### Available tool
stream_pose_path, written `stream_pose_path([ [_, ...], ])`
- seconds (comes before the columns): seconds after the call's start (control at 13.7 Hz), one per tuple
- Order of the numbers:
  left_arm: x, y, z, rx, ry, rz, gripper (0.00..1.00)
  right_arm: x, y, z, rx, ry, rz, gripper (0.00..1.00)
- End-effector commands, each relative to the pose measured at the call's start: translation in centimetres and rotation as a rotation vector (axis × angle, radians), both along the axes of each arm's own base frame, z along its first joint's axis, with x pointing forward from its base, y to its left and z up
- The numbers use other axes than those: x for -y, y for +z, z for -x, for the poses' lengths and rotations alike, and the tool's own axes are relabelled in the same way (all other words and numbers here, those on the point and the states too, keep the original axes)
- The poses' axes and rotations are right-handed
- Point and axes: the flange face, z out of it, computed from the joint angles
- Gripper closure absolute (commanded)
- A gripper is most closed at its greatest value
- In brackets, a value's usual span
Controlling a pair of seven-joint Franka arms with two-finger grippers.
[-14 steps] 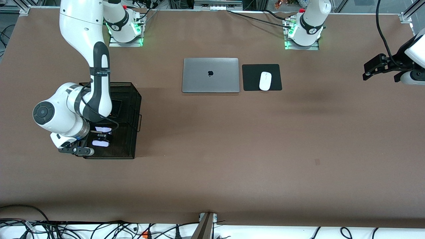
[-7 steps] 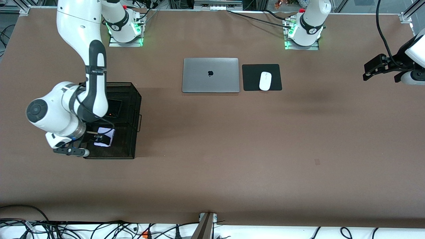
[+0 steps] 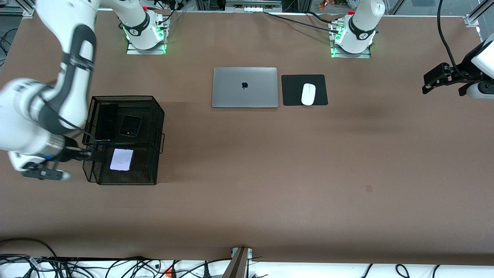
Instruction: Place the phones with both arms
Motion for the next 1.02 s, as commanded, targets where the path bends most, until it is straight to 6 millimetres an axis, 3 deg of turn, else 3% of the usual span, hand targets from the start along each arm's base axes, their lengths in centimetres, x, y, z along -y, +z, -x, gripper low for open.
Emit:
stream_pose_path([
  [0.0, -0.2, 0.4, 0.1, 0.017, -0.003, -0.020, 0.00, -0.8, 6.5, 0.9, -0.066, -0.028, -0.029, 0.01],
  [0.15, -0.3, 0.4, 0.1, 0.019, -0.008, -0.021, 0.00, -1.0, 9.4, 1.7, -0.090, -0.038, -0.026, 0.01],
  [0.36, -0.3, 0.6, 0.1, 0.025, -0.008, -0.021, 0.00, 0.4, 10.8, 2.6, -0.106, -0.064, -0.022, 0.01],
  [0.58, -0.2, 0.4, 0.0, 0.022, -0.010, -0.021, 0.00, 0.7, 13.4, 2.0, -0.055, -0.109, -0.057, 0.02],
  [0.65, -0.2, 0.4, 0.0, 0.022, -0.010, -0.021, 0.00, 1.7, 13.4, 1.8, -0.080, -0.158, -0.096, 0.02],
  [0.95, -0.2, 0.4, 0.0, 0.022, -0.010, -0.021, 0.00, 1.4, 14.1, 0.6, -0.140, -0.186, -0.114, 0.02],
])
